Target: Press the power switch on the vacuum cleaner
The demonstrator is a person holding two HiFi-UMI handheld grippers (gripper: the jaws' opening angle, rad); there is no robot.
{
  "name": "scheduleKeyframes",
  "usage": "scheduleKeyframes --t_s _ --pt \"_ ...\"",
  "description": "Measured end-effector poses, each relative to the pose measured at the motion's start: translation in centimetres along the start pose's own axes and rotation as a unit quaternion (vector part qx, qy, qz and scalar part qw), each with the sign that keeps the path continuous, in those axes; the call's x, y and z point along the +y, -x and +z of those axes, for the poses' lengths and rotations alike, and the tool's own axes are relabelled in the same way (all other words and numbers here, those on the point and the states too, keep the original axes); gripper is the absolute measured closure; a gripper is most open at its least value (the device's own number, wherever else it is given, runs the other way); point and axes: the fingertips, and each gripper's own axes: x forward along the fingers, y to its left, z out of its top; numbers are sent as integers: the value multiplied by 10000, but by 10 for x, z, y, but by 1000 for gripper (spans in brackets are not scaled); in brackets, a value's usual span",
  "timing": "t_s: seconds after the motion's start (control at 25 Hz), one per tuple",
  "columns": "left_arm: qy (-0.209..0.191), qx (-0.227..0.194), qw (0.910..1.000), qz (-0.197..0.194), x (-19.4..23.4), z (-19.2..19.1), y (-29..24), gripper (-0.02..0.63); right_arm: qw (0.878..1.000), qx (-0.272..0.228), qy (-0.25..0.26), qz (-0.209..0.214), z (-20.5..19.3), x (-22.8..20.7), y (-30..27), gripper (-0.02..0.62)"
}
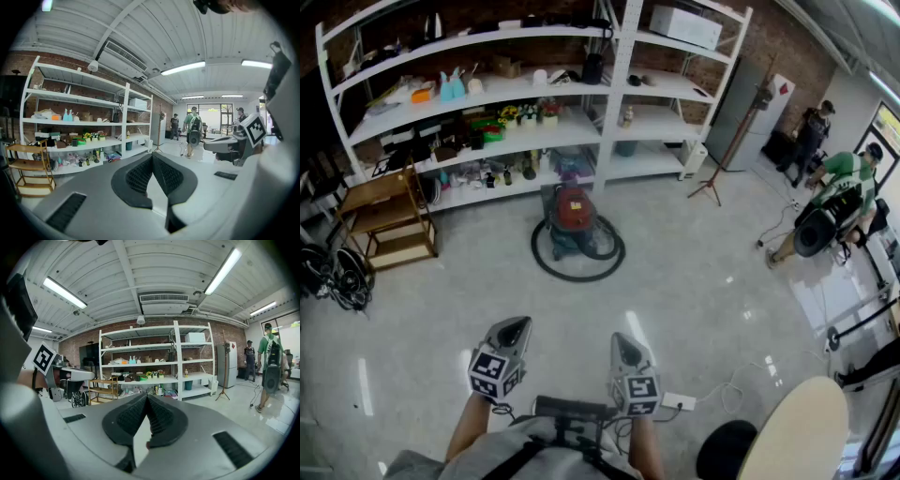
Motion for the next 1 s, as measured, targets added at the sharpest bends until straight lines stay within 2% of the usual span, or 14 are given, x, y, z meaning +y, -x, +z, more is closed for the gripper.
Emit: scheduleKeyframes --t_s 0.28,1.0 --pt "22 22 10000 25 -5 -4 -5 598 9997 -48 -222 25 -7 -13 2 583" --pt "11 102 9999 135 -34 -8 -37 598 9996 -8 -216 174 -15 -53 1 583"
